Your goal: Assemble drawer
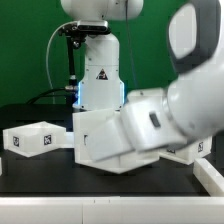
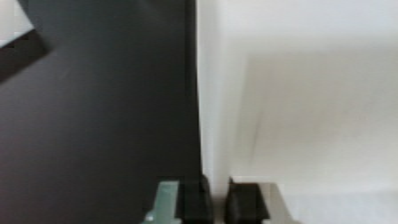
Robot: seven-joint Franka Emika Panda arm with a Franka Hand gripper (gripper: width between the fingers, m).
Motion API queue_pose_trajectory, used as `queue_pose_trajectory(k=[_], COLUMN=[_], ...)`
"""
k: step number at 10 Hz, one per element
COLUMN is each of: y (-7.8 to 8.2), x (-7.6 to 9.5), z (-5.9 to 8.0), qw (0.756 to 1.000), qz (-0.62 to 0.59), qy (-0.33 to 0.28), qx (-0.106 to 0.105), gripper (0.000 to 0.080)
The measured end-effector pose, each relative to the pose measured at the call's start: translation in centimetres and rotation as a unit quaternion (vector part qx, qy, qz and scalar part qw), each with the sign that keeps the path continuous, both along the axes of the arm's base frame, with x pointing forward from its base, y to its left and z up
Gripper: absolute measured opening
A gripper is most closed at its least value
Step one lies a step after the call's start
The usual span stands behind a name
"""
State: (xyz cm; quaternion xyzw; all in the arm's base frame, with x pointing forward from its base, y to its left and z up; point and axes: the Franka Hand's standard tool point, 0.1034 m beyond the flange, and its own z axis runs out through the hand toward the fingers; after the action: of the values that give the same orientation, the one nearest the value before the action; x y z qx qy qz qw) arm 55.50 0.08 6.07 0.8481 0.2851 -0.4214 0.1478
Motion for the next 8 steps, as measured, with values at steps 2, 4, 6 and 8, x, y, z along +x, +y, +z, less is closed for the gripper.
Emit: queue_pose_trajectory(k=[2,4,6,8], y=[-0.1,-0.8,-1.1,-0.6], x=[0.5,2.5,2.9,4.1], z=[2.0,3.9,3.7,6.1], qw=[0.999,0.992,0.982,0.972], qz=[0.0,0.018,0.025,0.032], qy=[-0.016,-0.091,-0.146,-0.171], qx=[0.028,0.084,0.115,0.16], gripper=[0.0032,0.0032,0.0032,0.0032])
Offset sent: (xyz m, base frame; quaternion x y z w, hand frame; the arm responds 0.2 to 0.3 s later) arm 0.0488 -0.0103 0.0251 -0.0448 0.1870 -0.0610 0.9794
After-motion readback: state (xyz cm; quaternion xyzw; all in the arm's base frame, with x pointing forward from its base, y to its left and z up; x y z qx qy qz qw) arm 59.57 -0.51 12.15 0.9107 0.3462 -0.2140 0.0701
